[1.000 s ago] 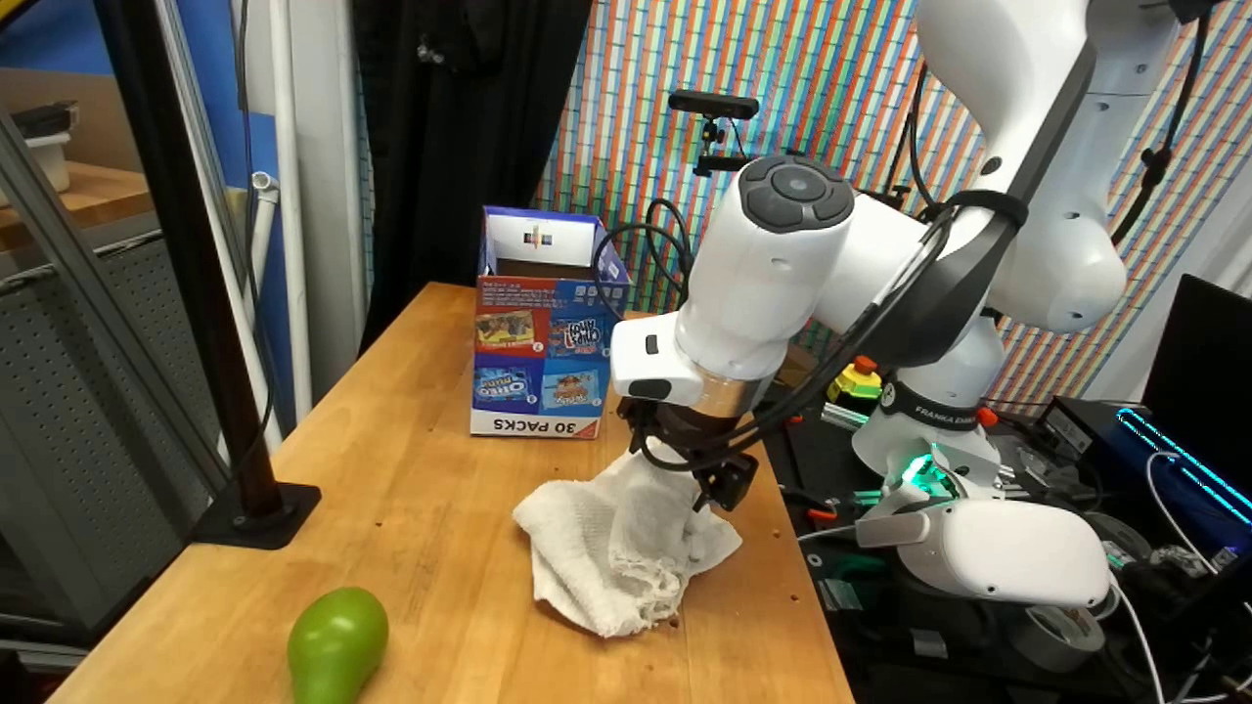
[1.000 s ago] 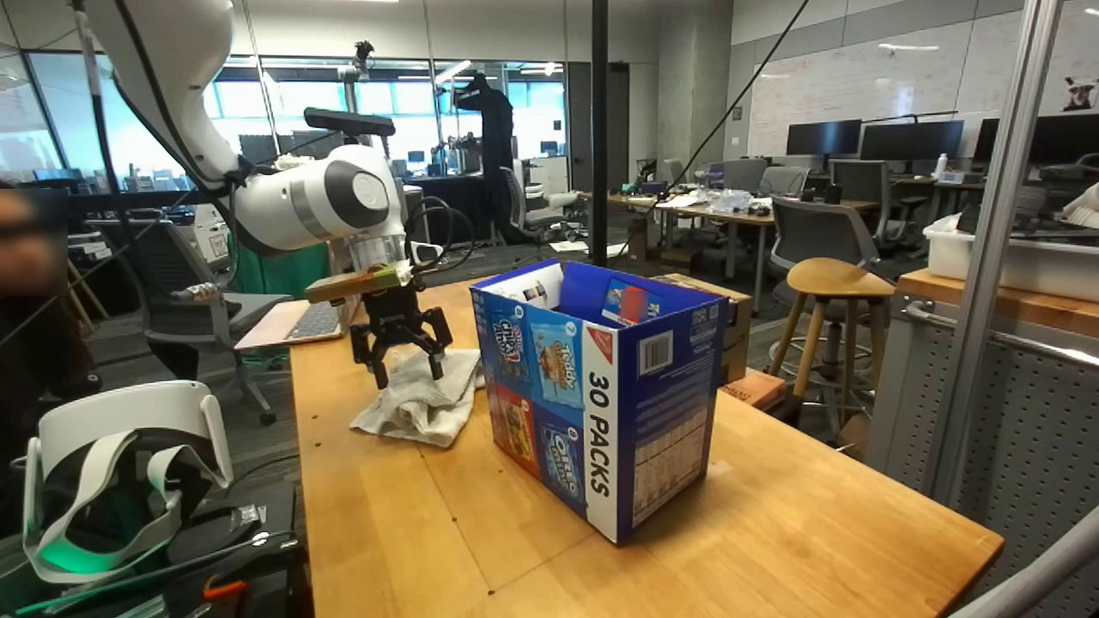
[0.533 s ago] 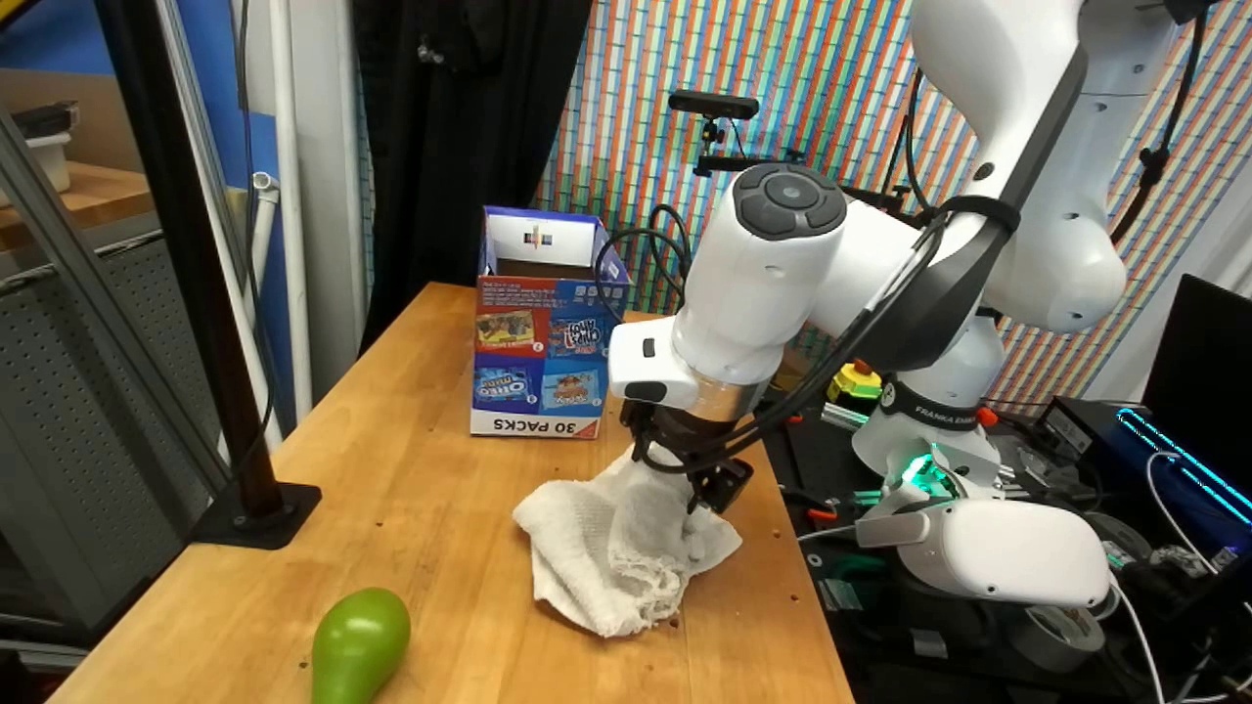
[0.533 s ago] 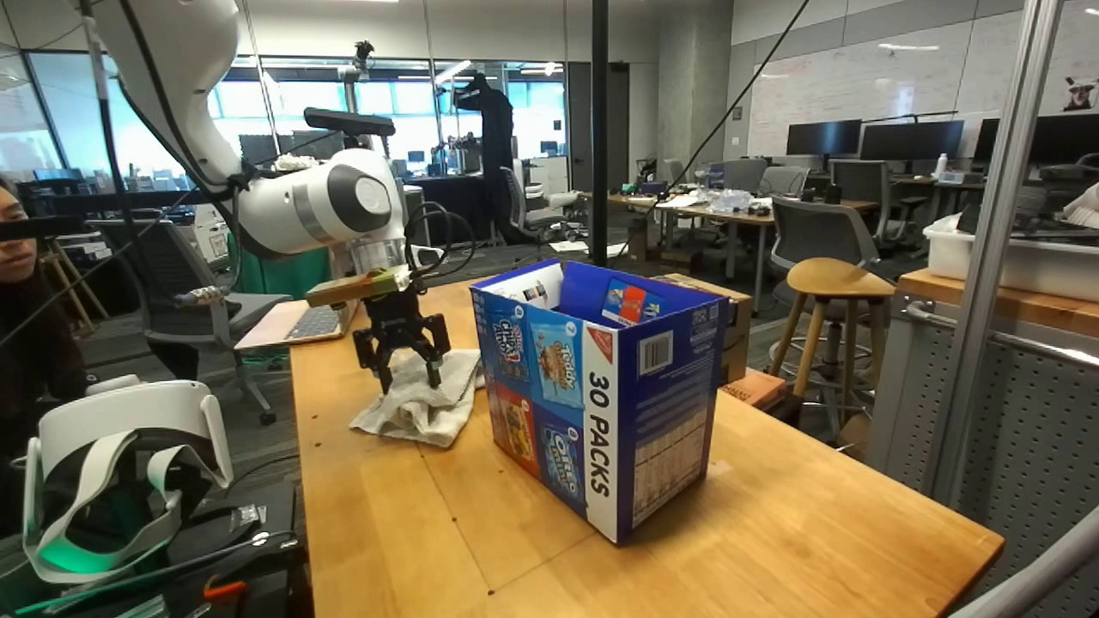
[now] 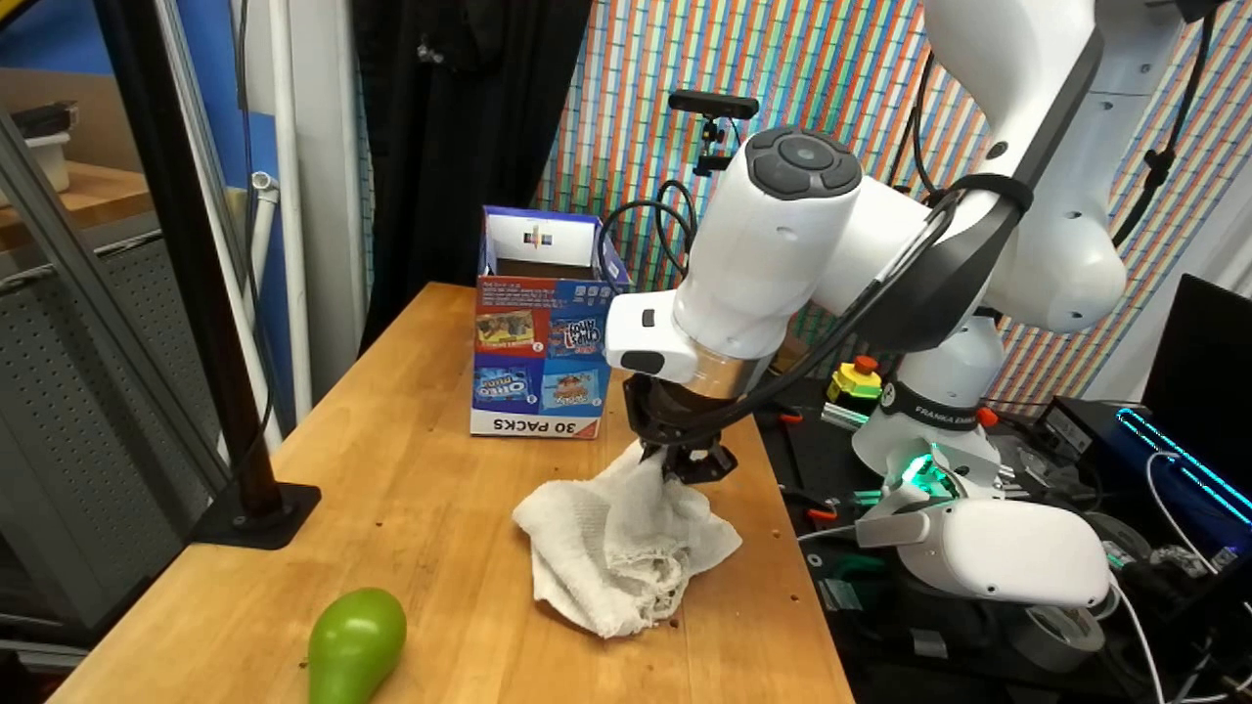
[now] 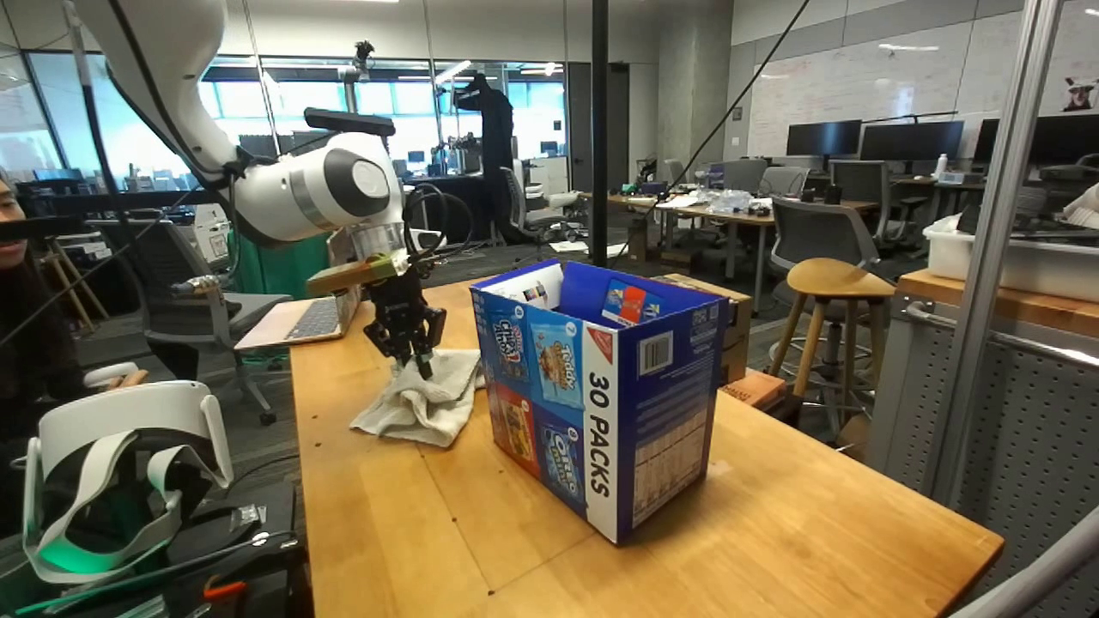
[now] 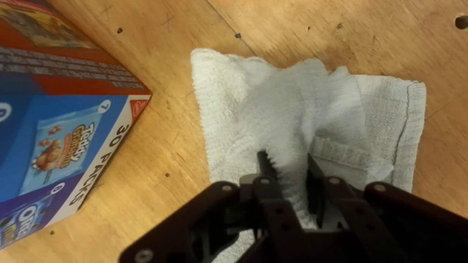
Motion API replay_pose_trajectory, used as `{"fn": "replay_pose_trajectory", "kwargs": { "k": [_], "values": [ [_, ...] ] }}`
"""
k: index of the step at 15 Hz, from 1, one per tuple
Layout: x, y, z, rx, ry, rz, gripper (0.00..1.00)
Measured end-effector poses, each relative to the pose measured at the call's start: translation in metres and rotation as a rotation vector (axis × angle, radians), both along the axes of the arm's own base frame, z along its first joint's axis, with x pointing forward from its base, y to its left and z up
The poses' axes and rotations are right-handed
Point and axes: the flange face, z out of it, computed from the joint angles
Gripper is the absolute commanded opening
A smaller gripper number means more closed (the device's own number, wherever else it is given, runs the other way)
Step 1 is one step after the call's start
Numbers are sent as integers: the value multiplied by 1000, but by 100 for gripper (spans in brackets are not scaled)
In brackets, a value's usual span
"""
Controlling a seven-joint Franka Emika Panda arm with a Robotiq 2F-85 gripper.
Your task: Pick up the avocado and wrap it on the cloth, then pick up the cloth and put it in the box
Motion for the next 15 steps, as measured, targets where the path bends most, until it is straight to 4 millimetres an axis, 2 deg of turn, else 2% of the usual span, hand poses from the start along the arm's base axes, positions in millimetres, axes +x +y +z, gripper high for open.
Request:
{"fn": "replay_pose_trajectory", "kwargs": {
  "k": [5,11,15],
  "values": [
    [6,-1,25,7,-55,-37,7],
    [36,-20,104,-51,-211,-81,7],
    [43,-17,140,-64,-276,-85,7]
  ]
}}
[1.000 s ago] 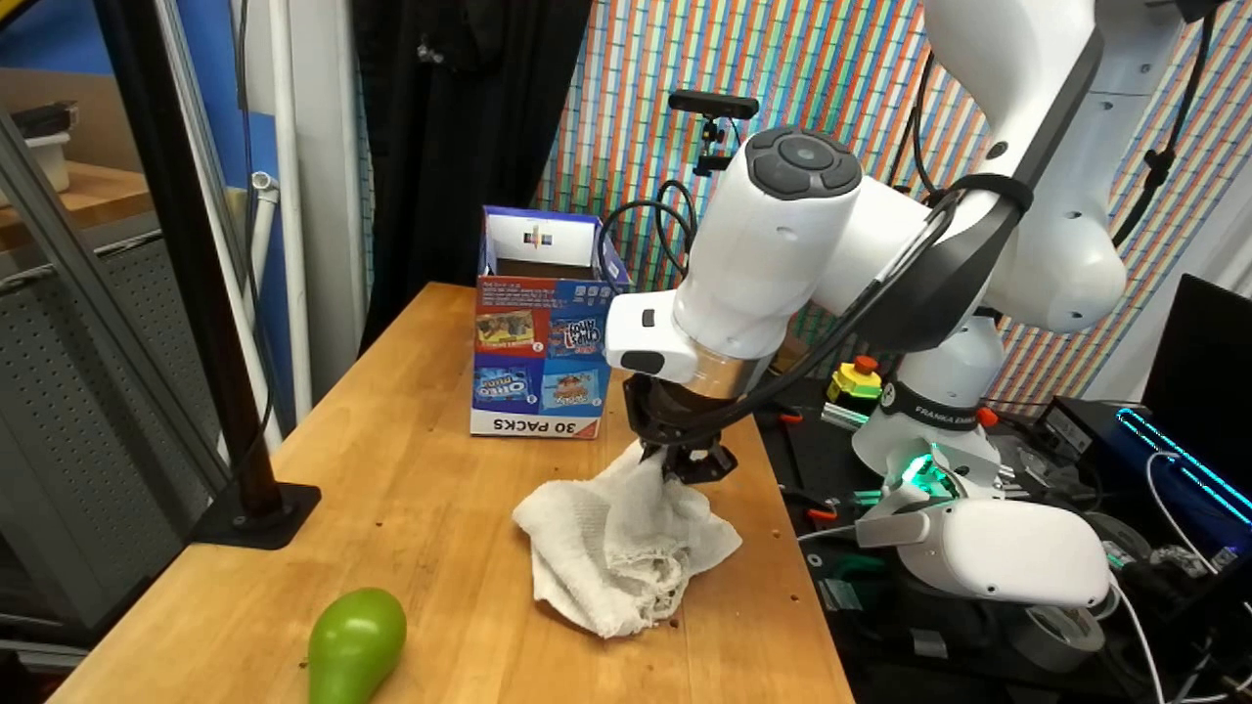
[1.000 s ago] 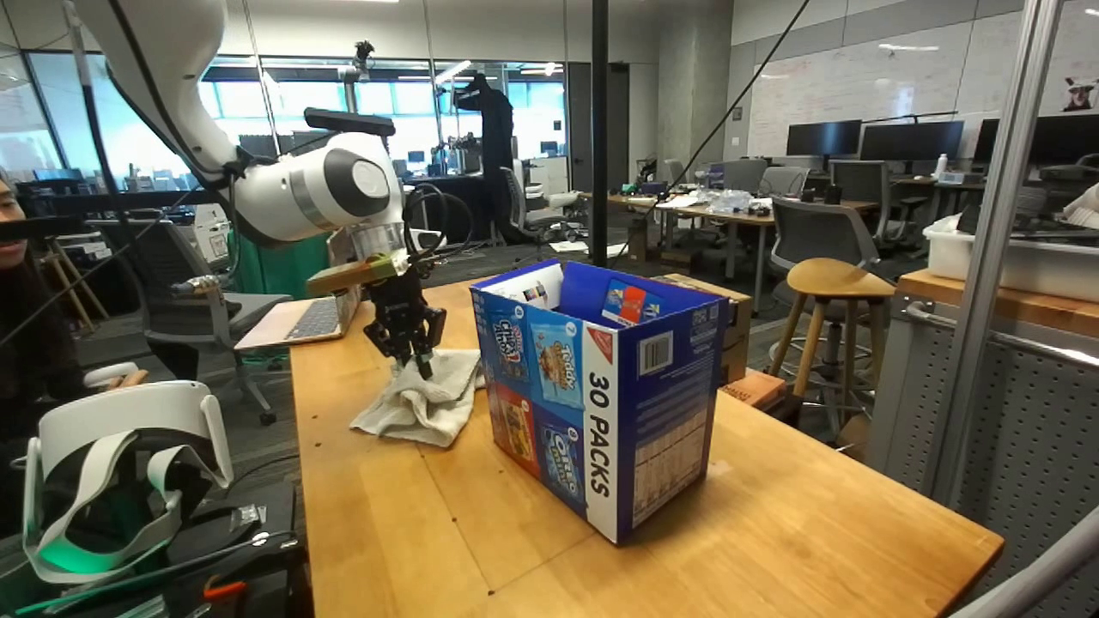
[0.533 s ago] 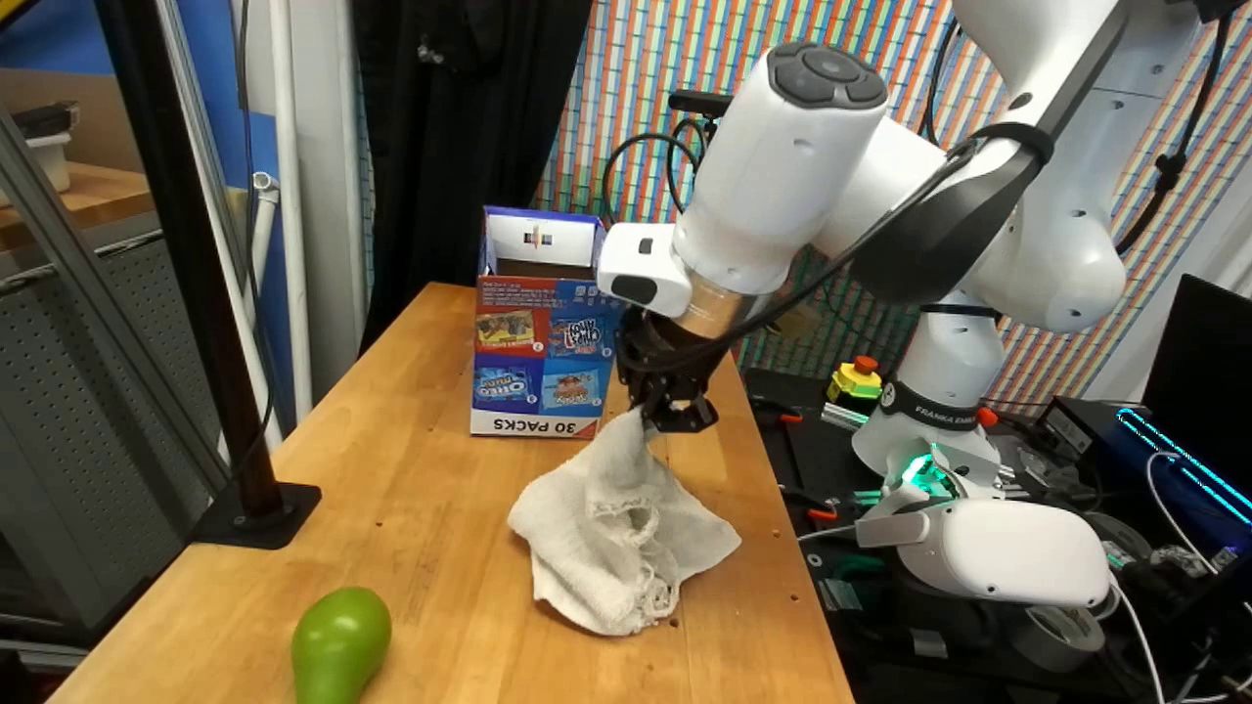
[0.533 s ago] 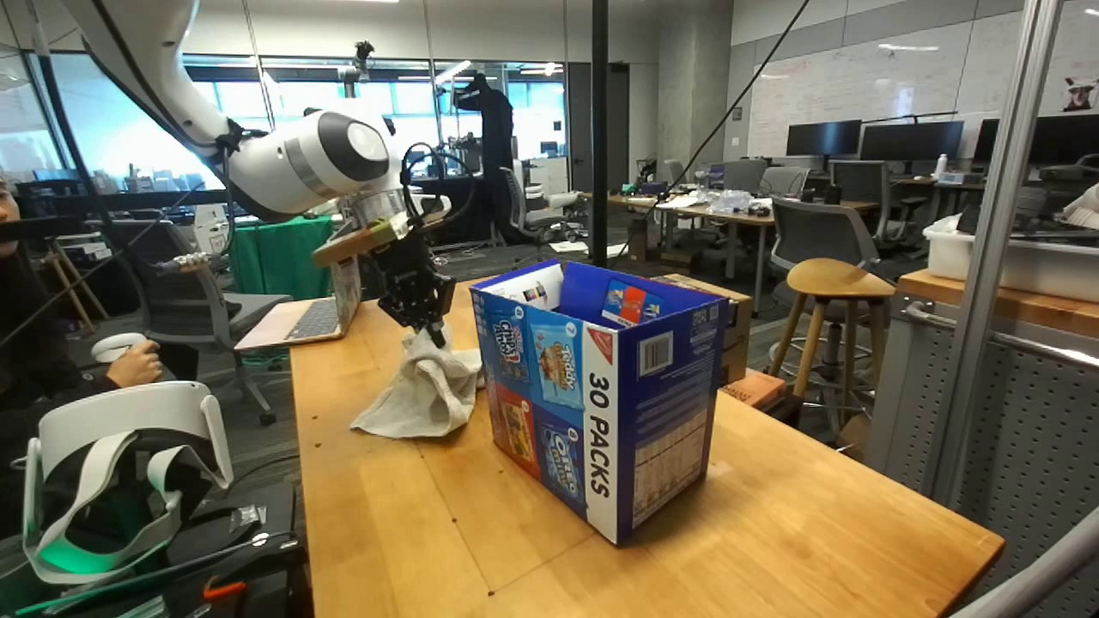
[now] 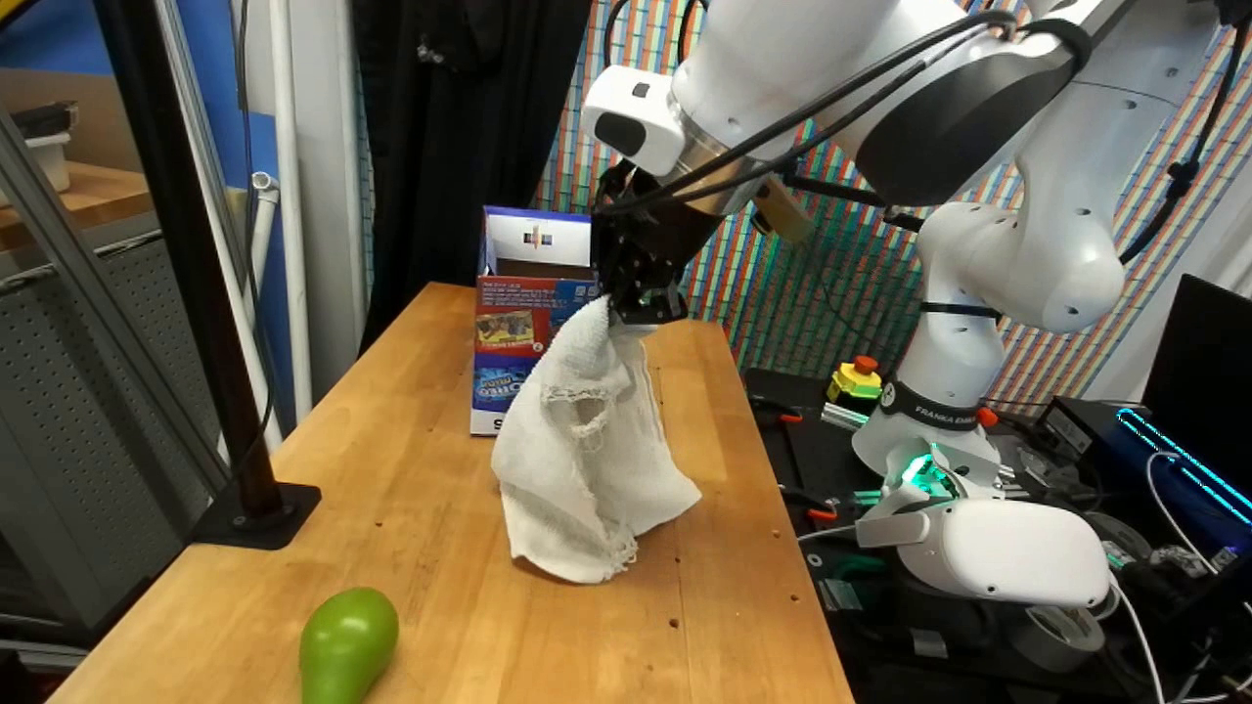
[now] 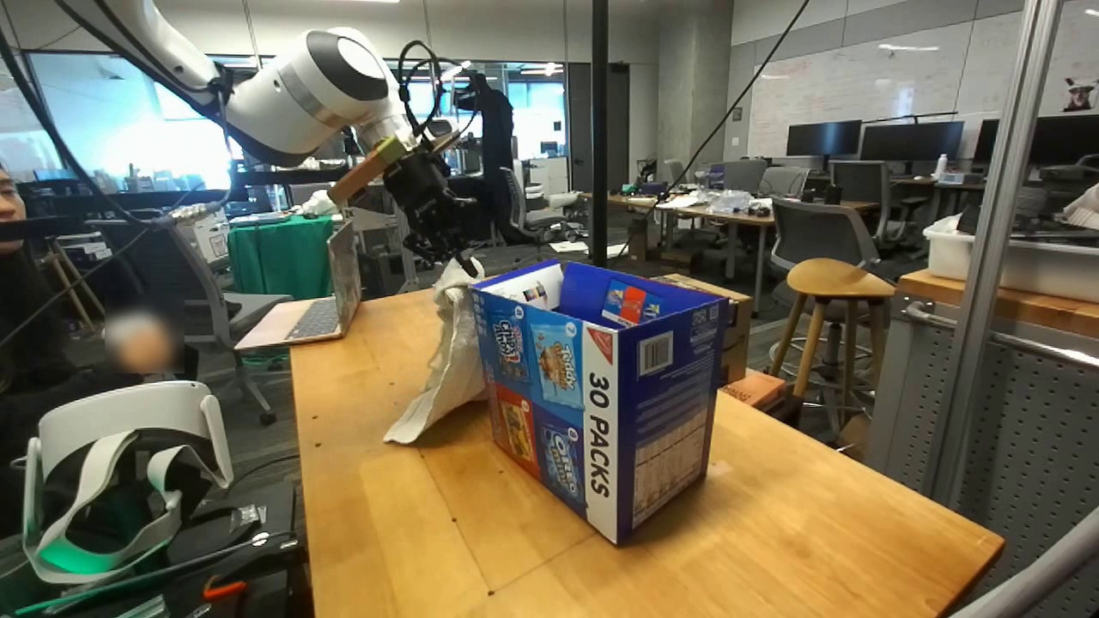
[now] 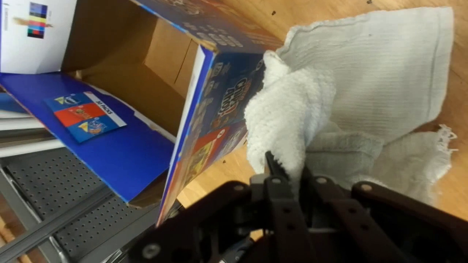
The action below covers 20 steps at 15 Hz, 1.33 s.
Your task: Pick up the avocado and wrap it on the cloth, then pick up the cloth and put it in the box
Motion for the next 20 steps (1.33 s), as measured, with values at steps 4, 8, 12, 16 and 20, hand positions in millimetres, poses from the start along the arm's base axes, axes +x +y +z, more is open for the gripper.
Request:
{"fn": "replay_pose_trajectory", "kwargs": {
  "k": [4,8,12,16,20],
  "values": [
    [0,11,7,10,-3,15,7],
    [-9,24,0,40,44,28,7],
    [-31,48,6,70,66,76,7],
    [-79,82,21,88,75,146,7],
    [-138,107,44,65,48,228,7]
  ]
}}
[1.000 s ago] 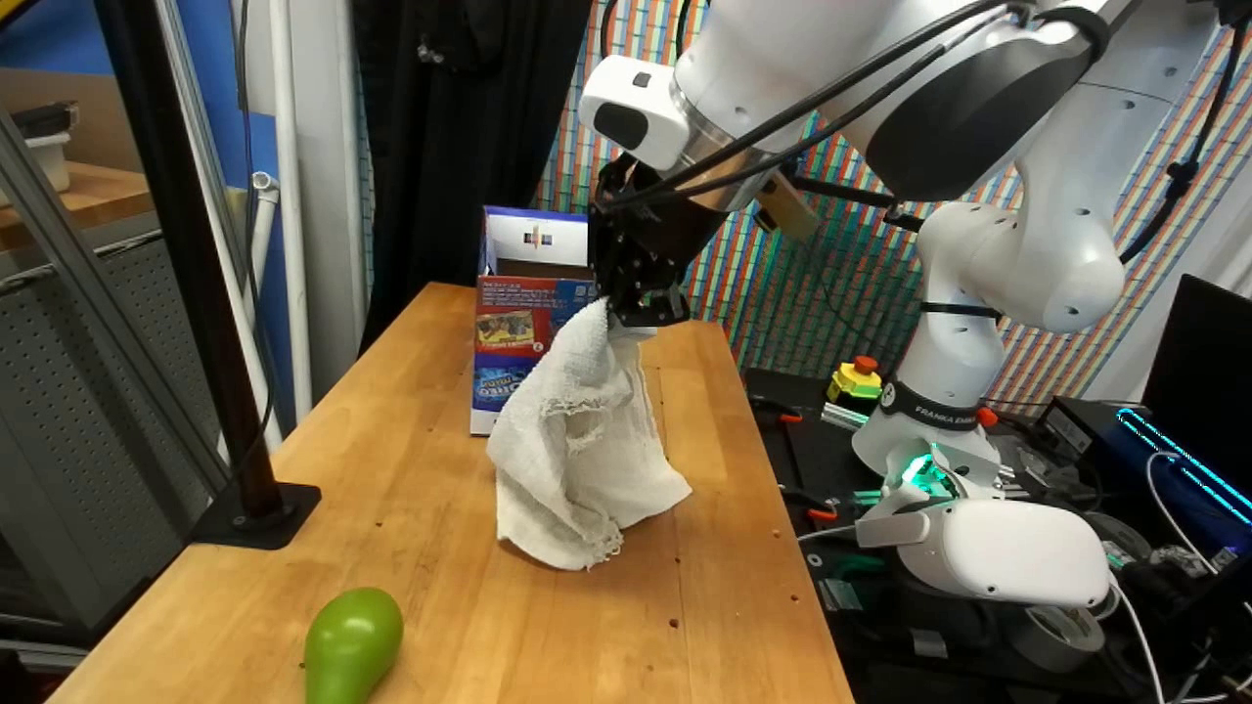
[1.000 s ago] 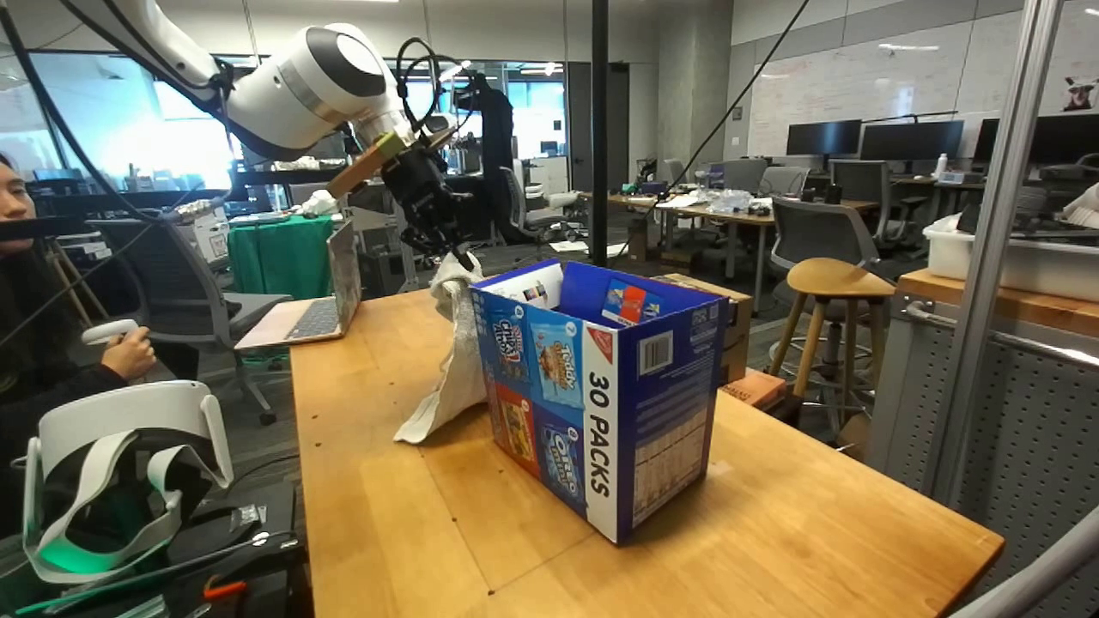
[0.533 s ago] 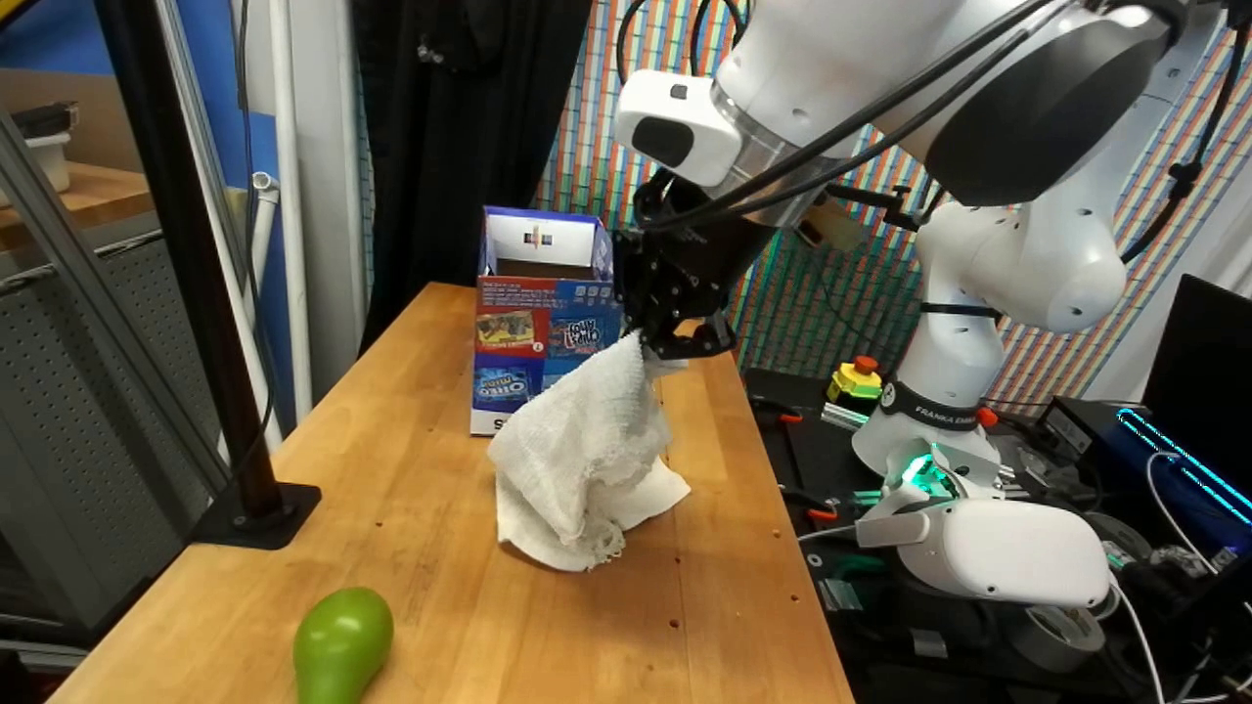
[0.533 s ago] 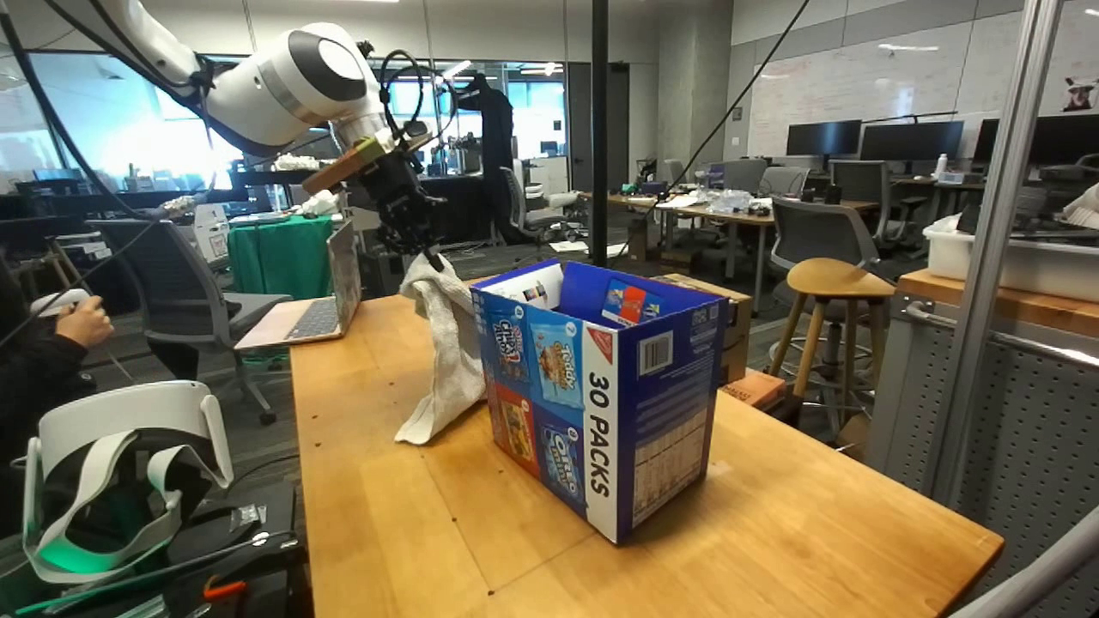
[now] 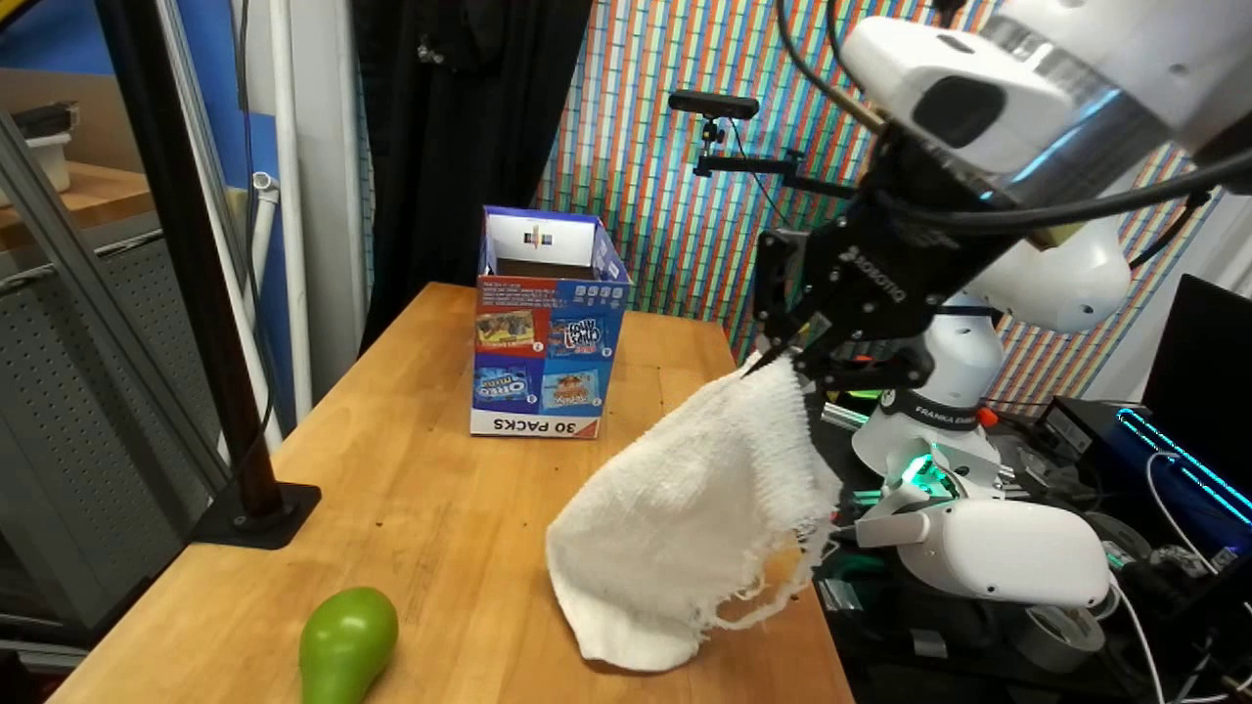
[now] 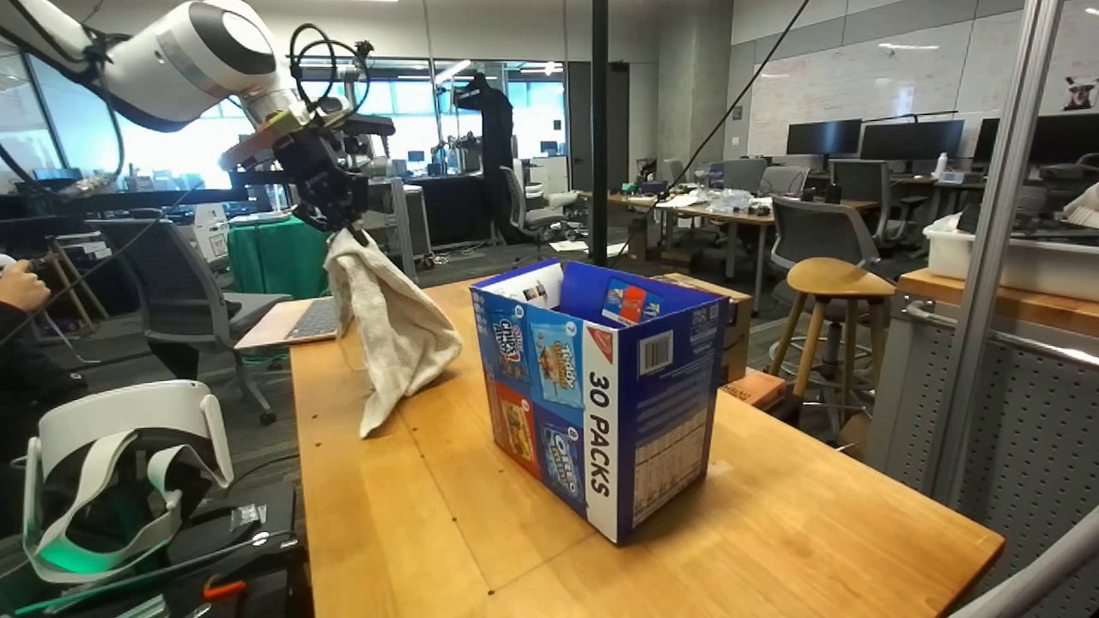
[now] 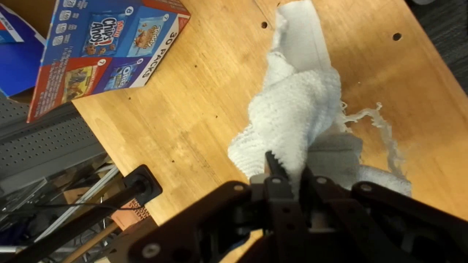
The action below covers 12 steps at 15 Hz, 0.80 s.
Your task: Pick up the avocado and wrap it on the cloth, then pick up the cloth and put it in the box
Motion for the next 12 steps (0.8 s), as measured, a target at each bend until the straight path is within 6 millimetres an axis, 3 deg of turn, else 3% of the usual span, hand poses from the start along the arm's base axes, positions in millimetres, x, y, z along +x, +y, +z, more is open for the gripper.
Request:
{"fn": "replay_pose_trajectory", "kwargs": {
  "k": [3,6,9,12],
  "values": [
    [-42,12,23,-19,-48,55,7],
    [-70,17,39,-26,-87,90,7],
    [-80,19,41,-20,-81,96,7],
    [-79,19,28,-13,-22,86,7]
  ]
}}
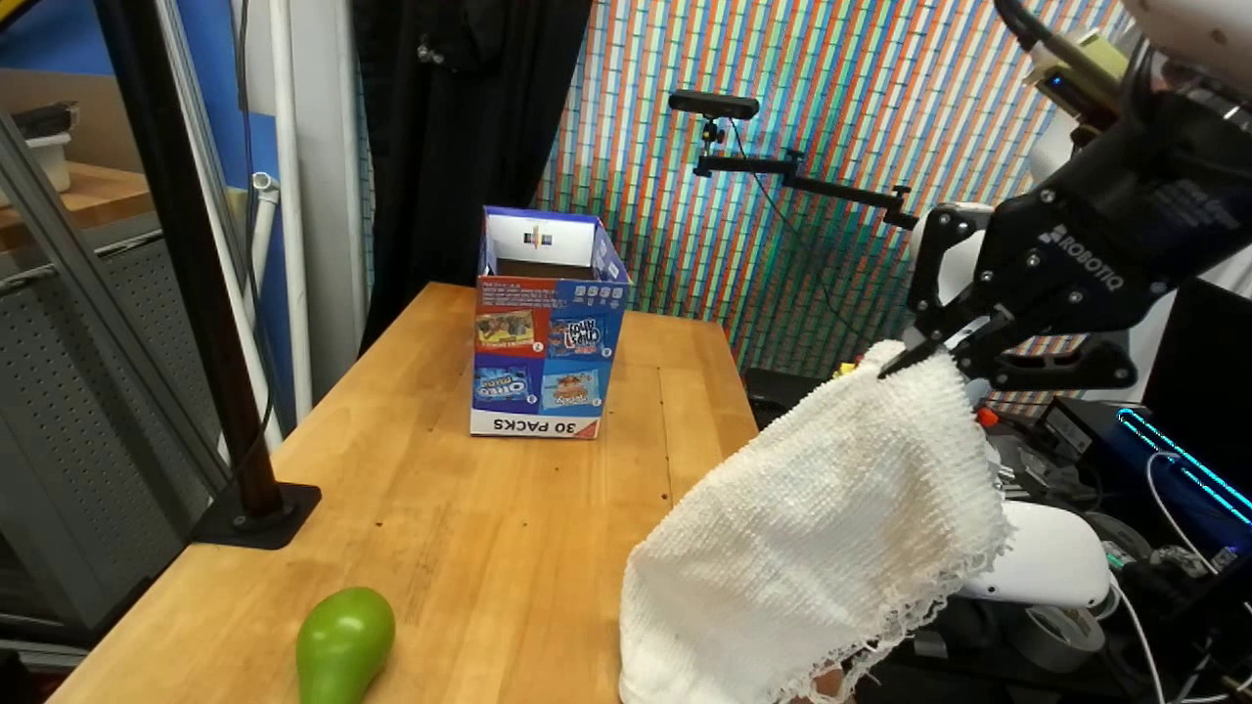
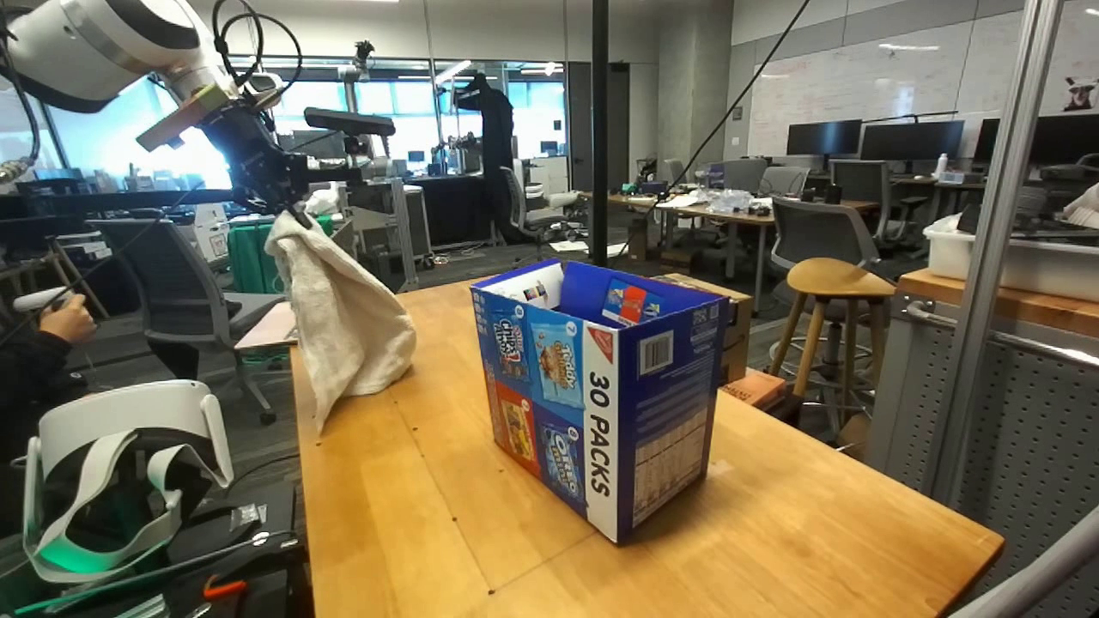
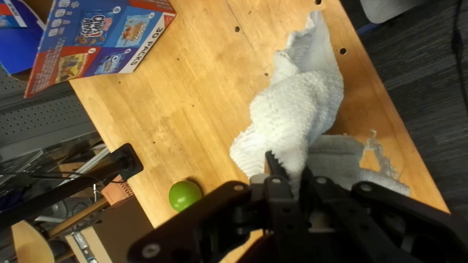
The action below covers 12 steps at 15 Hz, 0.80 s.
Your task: Pick up the avocado and wrap it on the cloth, then pick up the cloth and put it in the box
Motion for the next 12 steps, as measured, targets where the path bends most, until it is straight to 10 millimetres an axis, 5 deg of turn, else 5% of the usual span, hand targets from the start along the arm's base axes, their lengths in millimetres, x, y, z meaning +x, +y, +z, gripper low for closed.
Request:
{"fn": "replay_pose_trajectory", "kwargs": {
  "k": [6,12],
  "values": [
    [26,3,-59,-16,182,-1,7],
    [99,-13,-112,-21,315,-16,7]
  ]
}}
